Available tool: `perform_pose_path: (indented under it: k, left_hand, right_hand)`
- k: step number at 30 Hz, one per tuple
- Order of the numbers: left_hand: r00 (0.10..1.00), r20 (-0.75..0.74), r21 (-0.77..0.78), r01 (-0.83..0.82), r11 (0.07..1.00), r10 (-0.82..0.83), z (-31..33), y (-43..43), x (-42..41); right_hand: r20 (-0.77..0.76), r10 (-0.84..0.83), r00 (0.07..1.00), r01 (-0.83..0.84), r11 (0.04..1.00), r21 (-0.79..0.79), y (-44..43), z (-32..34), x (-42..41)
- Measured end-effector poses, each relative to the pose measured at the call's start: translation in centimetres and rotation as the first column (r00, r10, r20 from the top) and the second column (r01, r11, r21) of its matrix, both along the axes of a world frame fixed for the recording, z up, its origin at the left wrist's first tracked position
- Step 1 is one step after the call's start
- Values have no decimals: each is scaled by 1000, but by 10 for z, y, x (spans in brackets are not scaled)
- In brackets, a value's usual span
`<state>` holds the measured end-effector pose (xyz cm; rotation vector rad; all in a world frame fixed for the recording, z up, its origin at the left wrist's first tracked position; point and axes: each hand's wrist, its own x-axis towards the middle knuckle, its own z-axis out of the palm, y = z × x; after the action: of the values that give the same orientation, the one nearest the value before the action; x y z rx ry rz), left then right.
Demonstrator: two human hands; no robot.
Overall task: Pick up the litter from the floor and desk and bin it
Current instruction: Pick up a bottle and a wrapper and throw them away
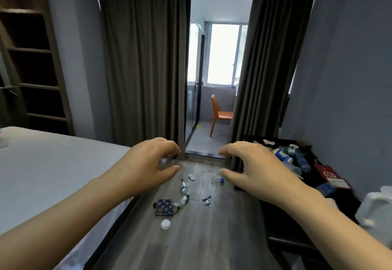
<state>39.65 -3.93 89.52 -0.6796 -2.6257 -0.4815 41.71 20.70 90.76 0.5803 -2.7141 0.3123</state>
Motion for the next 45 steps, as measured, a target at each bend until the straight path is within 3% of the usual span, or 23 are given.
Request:
perform_pose_path:
  k: [11,25,35,45]
  left_hand:
    - [992,125,16,-18,1000,16,-54,9,-184]
    - [951,307,-43,37,998,-22,-131,-31,-448]
    - [910,408,-10,89,996,-77,-174,5,-597]
    - [866,501,-42,28,999,-3,-215,66,-753]
  right_hand:
    - [130,46,990,-45,999,-13,11,-49,-192]
    - [356,-95,930,104,995,-6,-13,-124,-433]
    - [498,-178,848,187,982,33,20,-177,-575]
    - [588,-159,793,164,985,45,86,-227,-748]
